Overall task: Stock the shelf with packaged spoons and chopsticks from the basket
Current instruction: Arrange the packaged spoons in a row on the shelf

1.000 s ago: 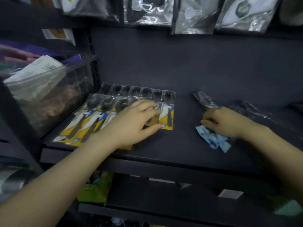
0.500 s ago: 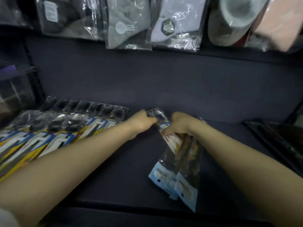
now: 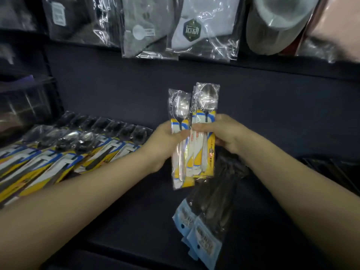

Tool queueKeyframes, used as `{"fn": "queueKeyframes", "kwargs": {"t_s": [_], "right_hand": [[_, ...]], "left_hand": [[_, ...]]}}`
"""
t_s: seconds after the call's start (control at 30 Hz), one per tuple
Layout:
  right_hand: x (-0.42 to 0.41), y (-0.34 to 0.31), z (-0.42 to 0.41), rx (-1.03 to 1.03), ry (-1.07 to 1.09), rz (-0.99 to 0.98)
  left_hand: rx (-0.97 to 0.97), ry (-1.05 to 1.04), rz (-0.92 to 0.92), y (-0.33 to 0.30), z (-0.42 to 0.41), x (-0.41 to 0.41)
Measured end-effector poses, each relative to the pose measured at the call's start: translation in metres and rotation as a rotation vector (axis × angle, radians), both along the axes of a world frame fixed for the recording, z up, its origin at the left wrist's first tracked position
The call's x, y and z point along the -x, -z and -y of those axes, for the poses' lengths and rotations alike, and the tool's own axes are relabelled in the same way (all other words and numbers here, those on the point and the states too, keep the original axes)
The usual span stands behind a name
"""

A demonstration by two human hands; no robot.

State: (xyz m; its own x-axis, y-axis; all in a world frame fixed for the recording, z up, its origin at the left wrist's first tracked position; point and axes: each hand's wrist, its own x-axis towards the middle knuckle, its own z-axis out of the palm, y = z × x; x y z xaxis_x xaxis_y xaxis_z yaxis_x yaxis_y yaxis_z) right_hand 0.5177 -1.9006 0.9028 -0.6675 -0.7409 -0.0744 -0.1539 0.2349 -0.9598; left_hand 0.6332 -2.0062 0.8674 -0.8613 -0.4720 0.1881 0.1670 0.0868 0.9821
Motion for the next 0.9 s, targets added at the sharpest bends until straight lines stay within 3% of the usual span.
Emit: {"fn": "queueKeyframes", "kwargs": {"t_s": [0.1, 0.27, 0.37, 0.43, 0.53, 0.63, 0.7, 0.77, 0.83, 0.9], "right_hand": [[-0.002, 0.006, 0.007, -0.04, 0.018, 0.041], [-0.001, 0.024, 0.005, -0.239, 0.109, -0.02], [0.0, 0.031, 0.003, -0.256, 0.122, -0.055], [-0.001, 0.031, 0.005, -0.32, 0.128, -0.243], [-0.009, 0.027, 0.009, -0.473, 0.193, -0.573], [-0.021, 0.016, 0.014, -0.388, 0.276, -0.673], [-0.03, 0.008, 0.021, -0.3, 0.315, -0.718], [-0.043, 0.003, 0.031, -0.222, 0.299, -0.683], [-0.056, 0.005, 0.043, -0.156, 0.242, -0.481], [-0.065, 0.015, 0.056, -0.144, 0.22, -0.213]], "left_hand": [[0.217, -0.128, 0.023, -0.007, 0.014, -0.011], [0.162, -0.122, 0.129, -0.006, 0.036, -0.031], [0.554, -0.295, 0.299, 0.002, 0.057, -0.037], [0.733, -0.365, 0.409, 0.004, 0.065, -0.039], [0.839, -0.348, 0.494, 0.012, 0.072, -0.038], [0.916, -0.291, 0.531, 0.026, 0.079, -0.031], [1.064, -0.271, 0.549, 0.03, 0.085, -0.029], [1.13, -0.189, 0.449, 0.023, 0.094, -0.033], [1.15, 0.043, 0.386, 0.013, 0.111, -0.048], [1.168, 0.338, 0.465, 0.006, 0.126, -0.069]]}}
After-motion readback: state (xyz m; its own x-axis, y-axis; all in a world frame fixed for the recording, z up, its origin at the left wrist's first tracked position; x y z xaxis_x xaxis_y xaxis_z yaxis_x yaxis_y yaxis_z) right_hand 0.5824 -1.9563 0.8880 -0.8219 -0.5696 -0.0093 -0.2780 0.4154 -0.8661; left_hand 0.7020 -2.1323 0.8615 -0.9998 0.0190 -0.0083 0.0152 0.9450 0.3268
